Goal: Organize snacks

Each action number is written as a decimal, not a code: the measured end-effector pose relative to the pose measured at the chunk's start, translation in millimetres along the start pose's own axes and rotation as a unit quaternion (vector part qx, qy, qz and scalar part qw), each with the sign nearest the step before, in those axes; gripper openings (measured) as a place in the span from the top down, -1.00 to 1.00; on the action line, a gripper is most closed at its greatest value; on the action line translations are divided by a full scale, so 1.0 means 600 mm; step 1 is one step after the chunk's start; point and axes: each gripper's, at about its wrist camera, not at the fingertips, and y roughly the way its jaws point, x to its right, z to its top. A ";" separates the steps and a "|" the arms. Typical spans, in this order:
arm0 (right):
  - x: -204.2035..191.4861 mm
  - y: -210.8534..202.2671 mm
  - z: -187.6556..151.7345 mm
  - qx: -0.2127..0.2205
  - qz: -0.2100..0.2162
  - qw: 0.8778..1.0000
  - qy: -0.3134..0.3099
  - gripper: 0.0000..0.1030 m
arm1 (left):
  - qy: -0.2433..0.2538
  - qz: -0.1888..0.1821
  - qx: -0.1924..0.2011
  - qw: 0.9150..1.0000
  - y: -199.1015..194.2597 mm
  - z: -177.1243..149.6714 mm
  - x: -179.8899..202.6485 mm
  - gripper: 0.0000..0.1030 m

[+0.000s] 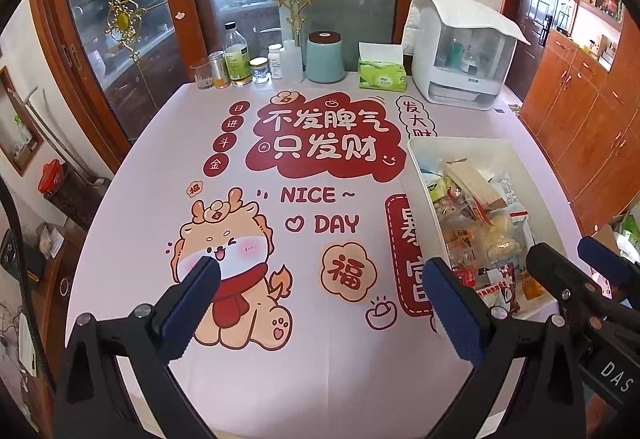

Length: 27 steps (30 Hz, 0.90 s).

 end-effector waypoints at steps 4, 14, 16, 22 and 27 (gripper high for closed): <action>0.000 -0.001 0.000 0.000 -0.001 1.000 0.000 -0.58 | 0.000 0.000 -0.001 1.000 0.001 0.001 0.000 -0.95; 0.002 0.007 -0.001 -0.003 0.002 1.000 0.003 -0.58 | -0.002 -0.001 -0.005 1.000 0.009 -0.002 0.005 -0.95; 0.002 0.007 0.000 -0.004 0.003 1.000 0.004 -0.58 | -0.002 -0.001 -0.005 1.000 0.009 -0.002 0.005 -0.95; 0.002 0.006 -0.001 -0.004 0.003 1.000 0.003 -0.58 | -0.002 -0.002 -0.006 1.000 0.008 -0.001 0.003 -0.95; 0.003 0.008 -0.005 -0.004 0.006 1.000 0.003 -0.58 | -0.003 0.002 -0.007 1.000 0.008 -0.006 0.006 -0.95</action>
